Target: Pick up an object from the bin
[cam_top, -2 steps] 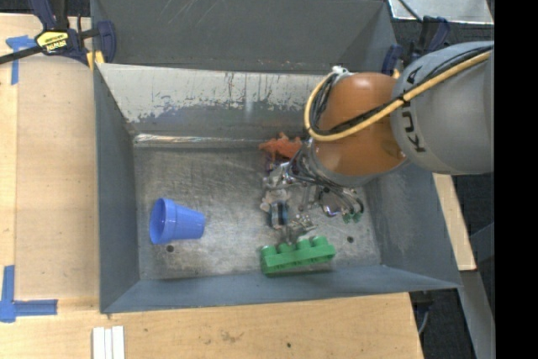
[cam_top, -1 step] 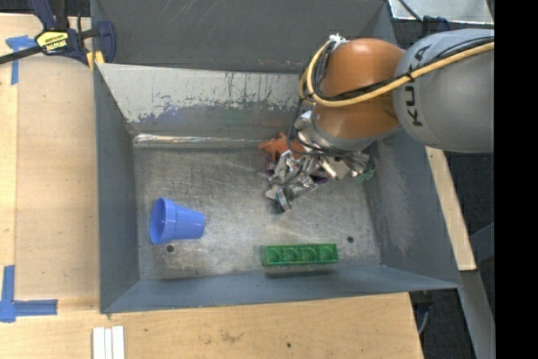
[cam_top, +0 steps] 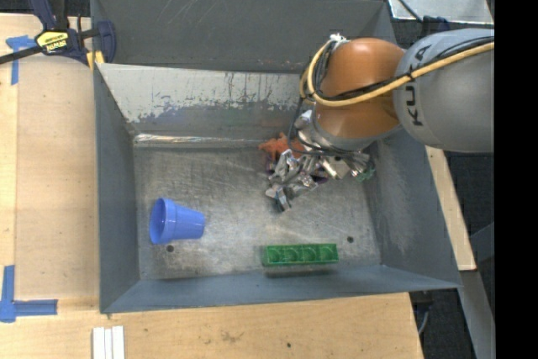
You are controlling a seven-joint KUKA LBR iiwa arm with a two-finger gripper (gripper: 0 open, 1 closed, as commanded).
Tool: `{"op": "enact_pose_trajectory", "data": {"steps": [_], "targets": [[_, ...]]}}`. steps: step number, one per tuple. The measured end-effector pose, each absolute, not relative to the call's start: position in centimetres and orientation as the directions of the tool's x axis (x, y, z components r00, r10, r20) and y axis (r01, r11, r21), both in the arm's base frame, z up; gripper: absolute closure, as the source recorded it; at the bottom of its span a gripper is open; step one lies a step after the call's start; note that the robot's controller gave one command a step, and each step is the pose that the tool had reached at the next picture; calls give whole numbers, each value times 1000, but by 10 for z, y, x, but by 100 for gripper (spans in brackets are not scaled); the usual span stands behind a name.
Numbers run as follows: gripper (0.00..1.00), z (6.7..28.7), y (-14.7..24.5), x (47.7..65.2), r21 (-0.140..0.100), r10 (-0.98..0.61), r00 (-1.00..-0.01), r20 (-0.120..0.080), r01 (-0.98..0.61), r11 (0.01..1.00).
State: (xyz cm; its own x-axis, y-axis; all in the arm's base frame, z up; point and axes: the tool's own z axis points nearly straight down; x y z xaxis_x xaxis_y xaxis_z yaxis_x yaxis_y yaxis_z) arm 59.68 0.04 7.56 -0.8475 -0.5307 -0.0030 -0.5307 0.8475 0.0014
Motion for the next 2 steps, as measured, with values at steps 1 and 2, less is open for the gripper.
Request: {"op": "enact_pose_trajectory", "data": {"steps": [1,2], "targets": [[100,77,1,596,1,-531,-847,-4,-531,847],[100,80,1,596,0,-531,-847,-4,-531,847]]}}
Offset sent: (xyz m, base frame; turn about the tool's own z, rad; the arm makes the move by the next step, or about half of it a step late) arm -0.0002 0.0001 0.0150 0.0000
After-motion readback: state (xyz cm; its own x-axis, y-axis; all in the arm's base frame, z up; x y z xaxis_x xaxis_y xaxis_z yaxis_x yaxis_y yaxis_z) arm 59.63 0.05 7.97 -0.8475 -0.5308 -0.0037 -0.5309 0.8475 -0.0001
